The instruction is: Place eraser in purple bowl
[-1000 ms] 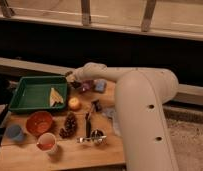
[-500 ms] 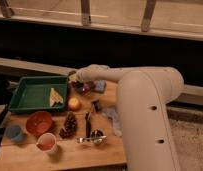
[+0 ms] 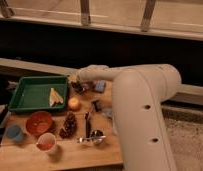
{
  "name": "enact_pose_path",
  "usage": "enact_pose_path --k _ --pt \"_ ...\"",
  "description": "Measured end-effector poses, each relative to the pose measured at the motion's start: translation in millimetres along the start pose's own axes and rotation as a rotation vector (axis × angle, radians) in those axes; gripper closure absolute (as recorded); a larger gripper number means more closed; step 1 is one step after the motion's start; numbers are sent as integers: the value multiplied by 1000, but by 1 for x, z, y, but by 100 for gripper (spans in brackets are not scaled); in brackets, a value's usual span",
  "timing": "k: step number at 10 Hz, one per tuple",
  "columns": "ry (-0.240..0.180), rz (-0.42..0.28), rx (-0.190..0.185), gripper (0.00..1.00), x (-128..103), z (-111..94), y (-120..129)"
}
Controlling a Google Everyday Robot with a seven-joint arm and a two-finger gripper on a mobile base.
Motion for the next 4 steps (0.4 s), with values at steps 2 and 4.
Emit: enact_pose_path --k 2,4 --pt "-5 -3 17 43 -2 3 -5" --pt "-5 -3 18 43 -1 3 -5"
